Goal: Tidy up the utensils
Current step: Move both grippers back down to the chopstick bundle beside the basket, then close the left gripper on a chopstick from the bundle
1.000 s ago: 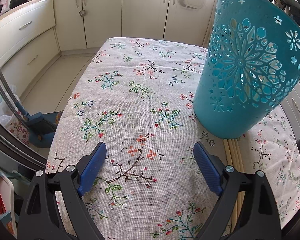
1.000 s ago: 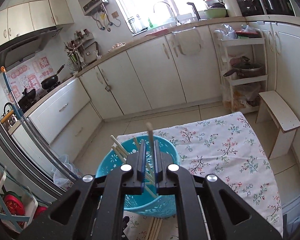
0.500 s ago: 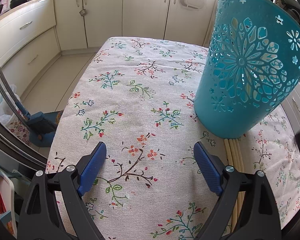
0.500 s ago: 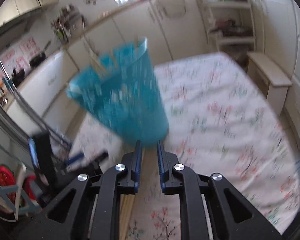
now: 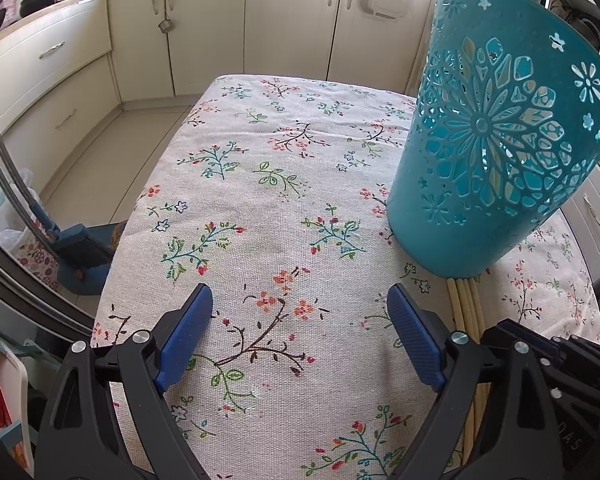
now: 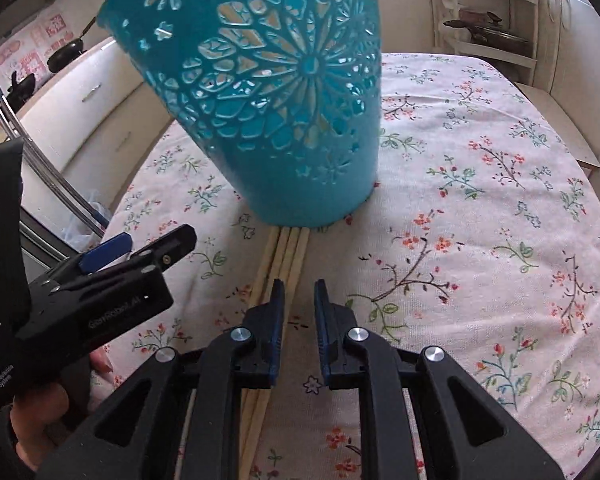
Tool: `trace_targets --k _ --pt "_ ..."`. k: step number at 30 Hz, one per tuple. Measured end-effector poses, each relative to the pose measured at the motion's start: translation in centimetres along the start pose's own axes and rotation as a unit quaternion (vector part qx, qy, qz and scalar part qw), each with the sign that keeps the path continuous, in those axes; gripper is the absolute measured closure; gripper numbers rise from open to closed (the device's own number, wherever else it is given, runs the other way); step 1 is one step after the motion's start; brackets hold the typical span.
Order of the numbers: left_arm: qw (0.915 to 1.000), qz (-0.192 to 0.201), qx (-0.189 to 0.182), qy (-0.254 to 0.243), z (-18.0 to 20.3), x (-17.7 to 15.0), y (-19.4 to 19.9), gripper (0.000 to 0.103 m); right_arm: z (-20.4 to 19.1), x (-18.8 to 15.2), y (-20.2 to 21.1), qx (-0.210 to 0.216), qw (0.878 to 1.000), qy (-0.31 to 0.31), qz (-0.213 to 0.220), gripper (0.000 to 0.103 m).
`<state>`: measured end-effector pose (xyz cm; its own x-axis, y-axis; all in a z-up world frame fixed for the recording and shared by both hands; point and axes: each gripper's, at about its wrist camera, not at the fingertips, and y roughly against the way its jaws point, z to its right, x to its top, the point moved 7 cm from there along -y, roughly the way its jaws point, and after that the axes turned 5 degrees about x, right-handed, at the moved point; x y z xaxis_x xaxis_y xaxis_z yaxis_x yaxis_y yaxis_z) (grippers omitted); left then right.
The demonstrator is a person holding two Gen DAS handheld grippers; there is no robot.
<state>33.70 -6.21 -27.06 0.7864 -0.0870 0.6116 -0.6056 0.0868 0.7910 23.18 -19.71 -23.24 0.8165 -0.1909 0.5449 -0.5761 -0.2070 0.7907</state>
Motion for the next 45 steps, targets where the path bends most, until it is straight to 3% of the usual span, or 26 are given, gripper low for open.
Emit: trace_targets --k 6,12,17,25,34,43,45 --pt "1.0000 0.001 0.000 0.000 0.0 0.0 0.1 0.018 -0.2 -0.1 -0.1 -0.006 1.000 0.011 0.001 0.088" --pt "1.0000 -0.002 -0.001 0.002 -0.1 0.0 0.1 0.018 0.2 -1.0 0.6 -0.020 0.997 0.062 -0.028 0.095" --pt "0.9999 -0.009 0.002 -0.005 0.1 -0.2 0.1 0.017 3.5 -1.5 2.1 -0.012 1.000 0.007 -0.014 0.097" --pt "0.9984 -0.021 -0.031 -0.043 3.6 -1.8 1.4 0.015 3.1 -1.4 1.9 0.006 1.000 -0.013 -0.005 0.097" --pt "0.9952 -0.031 -0.007 -0.092 6.2 -2.7 1.2 0.015 3.6 -1.5 2.1 0.022 0.999 -0.025 -0.011 0.097" --pt "0.9955 -0.035 0.009 -0.087 5.9 -2.2 0.5 0.015 3.8 -1.6 2.3 0.028 0.999 -0.032 -0.012 0.097" --pt "0.9957 -0.032 0.003 -0.087 6.1 -1.7 0.2 0.022 3.8 -1.7 2.3 0.028 0.999 -0.033 -0.010 0.097"
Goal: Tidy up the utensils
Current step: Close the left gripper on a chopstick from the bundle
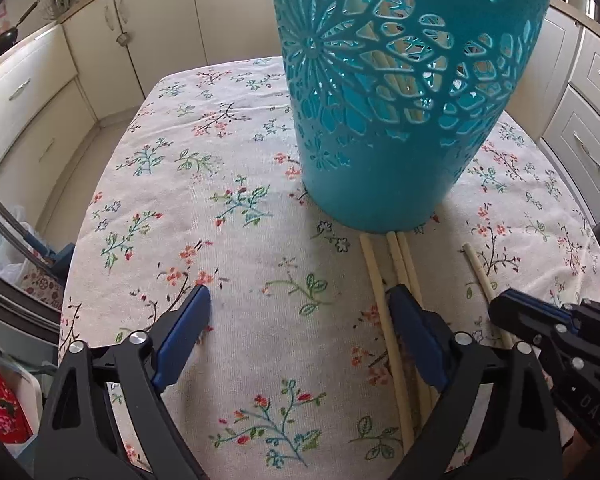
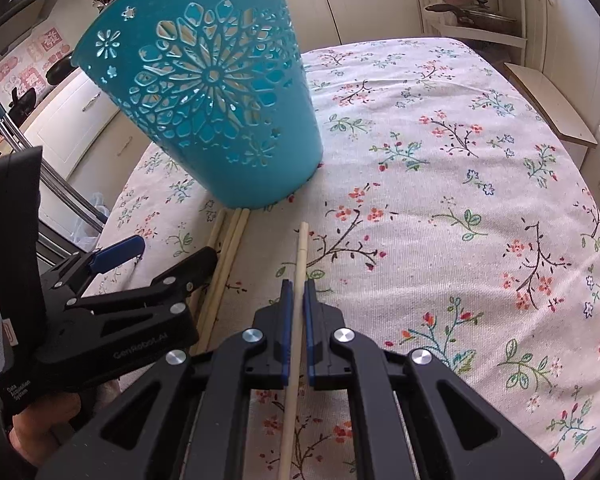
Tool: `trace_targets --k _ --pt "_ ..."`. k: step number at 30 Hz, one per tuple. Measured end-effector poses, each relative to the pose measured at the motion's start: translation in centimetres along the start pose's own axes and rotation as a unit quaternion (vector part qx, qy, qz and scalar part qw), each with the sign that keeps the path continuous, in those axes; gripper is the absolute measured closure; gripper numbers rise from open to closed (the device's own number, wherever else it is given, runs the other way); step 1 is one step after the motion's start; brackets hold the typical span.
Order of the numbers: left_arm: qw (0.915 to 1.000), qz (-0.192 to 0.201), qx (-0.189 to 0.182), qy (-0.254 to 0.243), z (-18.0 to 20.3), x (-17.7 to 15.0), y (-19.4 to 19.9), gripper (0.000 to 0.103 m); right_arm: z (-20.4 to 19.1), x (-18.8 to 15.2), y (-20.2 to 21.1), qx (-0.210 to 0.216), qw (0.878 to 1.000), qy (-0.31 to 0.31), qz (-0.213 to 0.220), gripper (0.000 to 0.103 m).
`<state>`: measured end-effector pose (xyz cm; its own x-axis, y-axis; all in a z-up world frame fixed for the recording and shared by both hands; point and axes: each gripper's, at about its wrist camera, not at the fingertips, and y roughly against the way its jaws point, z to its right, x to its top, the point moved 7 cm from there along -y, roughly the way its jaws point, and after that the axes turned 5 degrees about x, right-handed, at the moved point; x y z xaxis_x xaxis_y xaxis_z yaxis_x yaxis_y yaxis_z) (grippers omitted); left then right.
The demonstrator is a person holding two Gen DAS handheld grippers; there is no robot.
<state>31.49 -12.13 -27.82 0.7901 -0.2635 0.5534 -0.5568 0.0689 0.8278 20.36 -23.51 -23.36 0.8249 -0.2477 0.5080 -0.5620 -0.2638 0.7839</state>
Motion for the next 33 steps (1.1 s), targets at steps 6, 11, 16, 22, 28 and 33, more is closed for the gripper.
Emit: trace_targets --k 6,11,16,22,28,33 --pt "0.9994 0.018 -0.027 -0.010 0.8 1.1 0.2 0.083 0.1 0.2 -0.1 -0.001 1.000 0.000 0.007 0.097" --pt "0.9978 0.010 -0.063 -0.017 0.9 0.4 0.6 0.095 0.0 0.4 -0.2 -0.001 1.000 0.000 0.010 0.097" --pt "0.9980 -0.022 -0.050 -0.031 1.5 0.8 0.2 0.093 -0.1 0.5 -0.5 -0.002 1.000 0.002 0.012 0.097" --pt "0.9986 -0.008 -0.022 -0.047 2.0 1.3 0.0 0.095 0.0 0.5 -0.6 -0.002 1.000 0.005 0.016 0.096" --pt "0.9981 0.000 -0.017 -0.059 2.0 0.7 0.6 0.098 -0.3 0.7 -0.7 -0.012 0.999 0.021 0.022 0.096" --pt "0.9978 0.008 -0.014 -0.064 1.6 -0.1 1.6 0.098 -0.2 0.7 -0.7 -0.013 0.999 0.023 0.024 0.096"
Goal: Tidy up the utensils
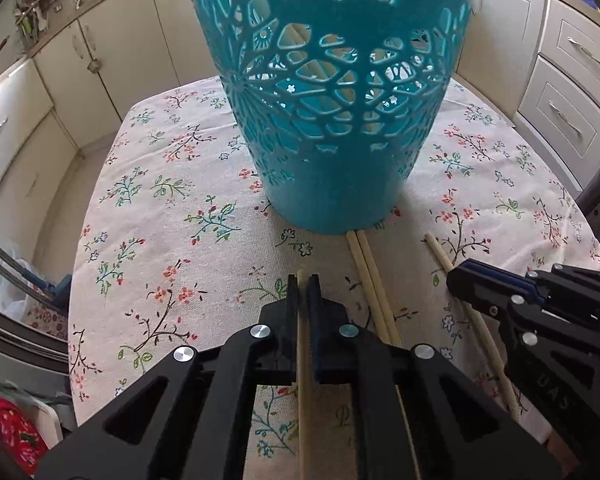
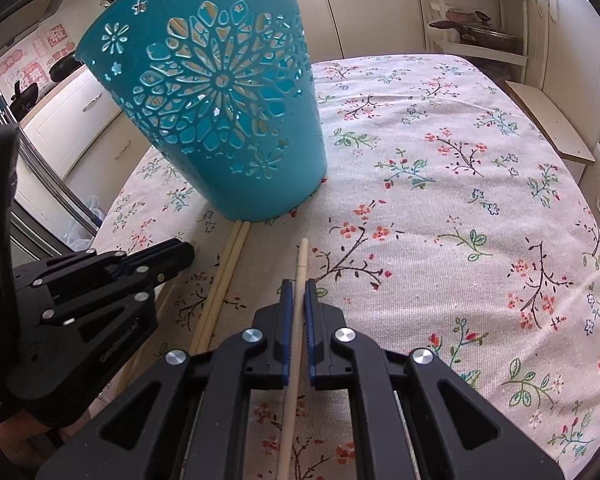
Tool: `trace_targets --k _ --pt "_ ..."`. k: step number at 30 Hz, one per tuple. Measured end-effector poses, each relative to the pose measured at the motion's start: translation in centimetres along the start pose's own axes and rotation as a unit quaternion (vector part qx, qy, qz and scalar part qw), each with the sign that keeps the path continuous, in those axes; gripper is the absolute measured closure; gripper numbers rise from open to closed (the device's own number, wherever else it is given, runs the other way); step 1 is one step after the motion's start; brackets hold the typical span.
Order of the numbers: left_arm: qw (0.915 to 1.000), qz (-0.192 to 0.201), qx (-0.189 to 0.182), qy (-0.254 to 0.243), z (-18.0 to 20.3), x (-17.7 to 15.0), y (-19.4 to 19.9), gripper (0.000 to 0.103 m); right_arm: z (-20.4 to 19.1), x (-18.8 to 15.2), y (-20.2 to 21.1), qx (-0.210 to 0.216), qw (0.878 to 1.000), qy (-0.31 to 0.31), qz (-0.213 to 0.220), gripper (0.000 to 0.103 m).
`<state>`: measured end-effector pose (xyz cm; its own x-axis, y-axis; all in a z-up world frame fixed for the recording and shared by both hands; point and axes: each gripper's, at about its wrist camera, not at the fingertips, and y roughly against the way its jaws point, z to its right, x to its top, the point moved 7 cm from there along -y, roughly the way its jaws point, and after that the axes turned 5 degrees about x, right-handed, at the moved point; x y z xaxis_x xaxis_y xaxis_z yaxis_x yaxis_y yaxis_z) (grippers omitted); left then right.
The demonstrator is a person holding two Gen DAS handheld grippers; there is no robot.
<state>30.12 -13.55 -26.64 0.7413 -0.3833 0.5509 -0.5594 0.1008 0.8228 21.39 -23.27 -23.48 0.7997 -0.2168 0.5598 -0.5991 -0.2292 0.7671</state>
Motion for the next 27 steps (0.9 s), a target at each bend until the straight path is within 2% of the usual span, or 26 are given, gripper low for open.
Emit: trace_targets --k 8,14,21,27 --pt "0.9996 0.019 -0.006 -0.018 0.7 -0.5 2.8 0.098 -0.2 -0.1 0.1 -0.006 1.000 0.009 0.004 0.096" --pt "0.9979 0.037 -0.054 0.000 0.4 -0.4 5.5 0.098 -0.5 -0.3 0.1 -0.012 1.000 0.018 0.008 0.096" --pt "0.9865 0.078 -0.134 0.054 -1.6 2.1 11.2 0.098 -0.4 -0.2 0.1 -0.011 1.000 0.014 0.007 0.097" --pt "0.9752 0.130 -0.159 0.082 -3.4 6.0 16.1 0.098 -0.4 -0.2 0.1 -0.008 1.000 0.011 0.006 0.096"
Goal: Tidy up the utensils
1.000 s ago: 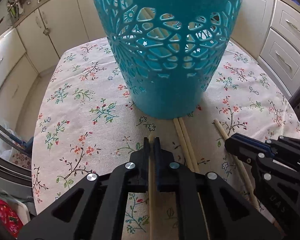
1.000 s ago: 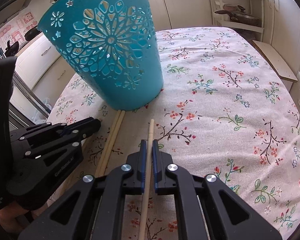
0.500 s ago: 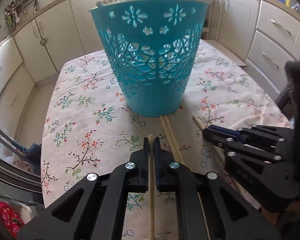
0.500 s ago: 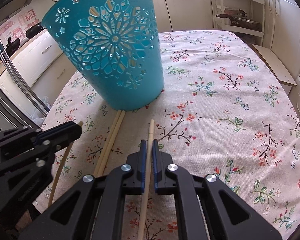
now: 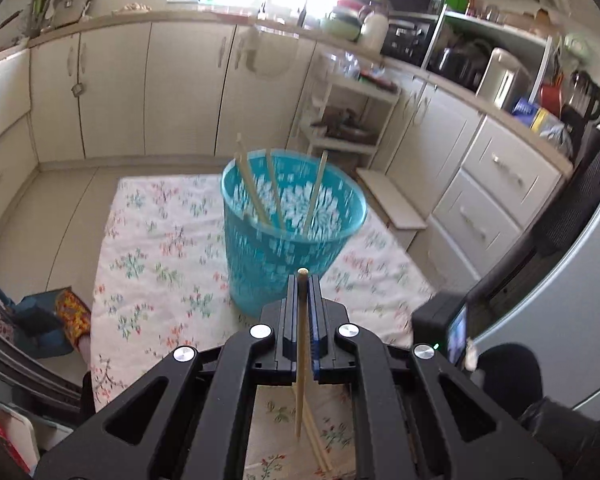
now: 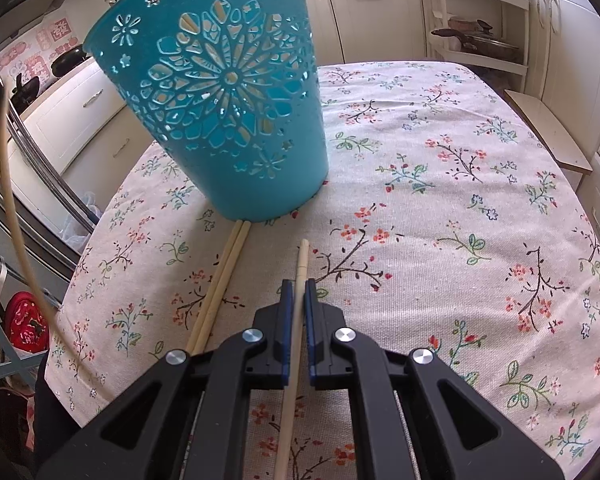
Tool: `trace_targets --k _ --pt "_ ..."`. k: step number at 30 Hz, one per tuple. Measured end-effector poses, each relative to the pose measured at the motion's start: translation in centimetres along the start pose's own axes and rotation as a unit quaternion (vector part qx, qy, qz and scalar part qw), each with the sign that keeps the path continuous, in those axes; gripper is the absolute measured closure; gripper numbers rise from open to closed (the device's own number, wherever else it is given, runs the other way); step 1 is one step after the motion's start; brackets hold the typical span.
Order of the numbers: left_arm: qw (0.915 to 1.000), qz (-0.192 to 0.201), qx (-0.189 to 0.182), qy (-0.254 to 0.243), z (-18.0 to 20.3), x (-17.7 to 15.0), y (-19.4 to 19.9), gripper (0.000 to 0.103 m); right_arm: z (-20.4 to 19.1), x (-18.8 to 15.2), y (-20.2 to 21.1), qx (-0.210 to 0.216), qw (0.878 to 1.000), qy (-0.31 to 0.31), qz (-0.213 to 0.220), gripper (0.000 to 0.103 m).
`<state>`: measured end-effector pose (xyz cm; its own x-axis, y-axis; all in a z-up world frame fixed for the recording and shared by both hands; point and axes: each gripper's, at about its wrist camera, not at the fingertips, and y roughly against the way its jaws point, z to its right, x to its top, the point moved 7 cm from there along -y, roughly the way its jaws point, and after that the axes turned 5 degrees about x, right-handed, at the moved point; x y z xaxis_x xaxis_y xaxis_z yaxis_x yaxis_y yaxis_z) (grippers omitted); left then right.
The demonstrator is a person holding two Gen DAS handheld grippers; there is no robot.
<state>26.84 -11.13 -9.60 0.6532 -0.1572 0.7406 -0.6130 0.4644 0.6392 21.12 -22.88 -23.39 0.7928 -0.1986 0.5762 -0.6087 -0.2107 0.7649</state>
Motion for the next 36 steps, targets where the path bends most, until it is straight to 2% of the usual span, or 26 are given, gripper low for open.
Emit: trace_targets --k 7,12,16,18,22,23,25,26,28,30,33,36 --pt "0.9987 0.049 -0.010 -0.006 1.5 5.4 2.3 0.101 0.3 0.2 0.0 0.005 1.000 -0.006 -0.001 0.097" --pt "0.9977 0.066 -0.015 -0.010 2.0 7.3 3.3 0.102 0.4 0.2 0.0 0.007 1.000 -0.008 -0.002 0.096" --pt "0.9979 0.063 -0.007 -0.013 1.8 7.7 3.4 0.102 0.3 0.1 0.0 0.009 1.000 -0.011 -0.003 0.096" --pt "0.9986 0.052 -0.003 -0.006 1.0 6.7 3.0 0.102 0.4 0.2 0.0 0.011 1.000 -0.013 -0.004 0.096" --pt "0.9976 -0.019 0.006 0.066 -3.3 1.2 -0.3 0.101 0.6 0.2 0.2 0.014 1.000 -0.019 -0.008 0.096" --pt "0.9939 -0.052 0.007 0.097 -4.8 -1.1 -1.7 0.101 0.8 0.2 0.4 0.005 1.000 -0.019 -0.007 0.095" --pt "0.9843 -0.099 0.012 0.145 -7.2 -4.8 -4.1 0.101 0.9 0.3 0.8 -0.012 1.000 -0.009 0.000 0.082" --pt "0.9759 -0.127 0.018 0.177 -8.5 -6.8 -5.4 0.101 0.8 0.4 1.1 -0.015 1.000 -0.004 0.007 0.082" --pt "0.9640 -0.147 0.006 0.221 -10.0 -8.7 -7.0 0.100 0.1 0.9 1.7 -0.014 1.000 0.014 0.023 0.081" --pt "0.9562 -0.158 0.000 0.246 -10.8 -9.6 -8.0 0.098 -0.5 1.6 1.8 -0.017 0.999 0.035 0.035 0.078" --pt "0.9506 -0.163 -0.006 0.264 -11.2 -10.2 -9.4 0.089 -1.2 2.5 0.9 -0.020 0.998 0.050 0.030 0.077" --pt "0.9450 -0.163 -0.010 0.284 -11.4 -10.4 -10.0 0.081 -3.8 3.2 0.6 0.010 0.994 0.105 0.037 0.077"
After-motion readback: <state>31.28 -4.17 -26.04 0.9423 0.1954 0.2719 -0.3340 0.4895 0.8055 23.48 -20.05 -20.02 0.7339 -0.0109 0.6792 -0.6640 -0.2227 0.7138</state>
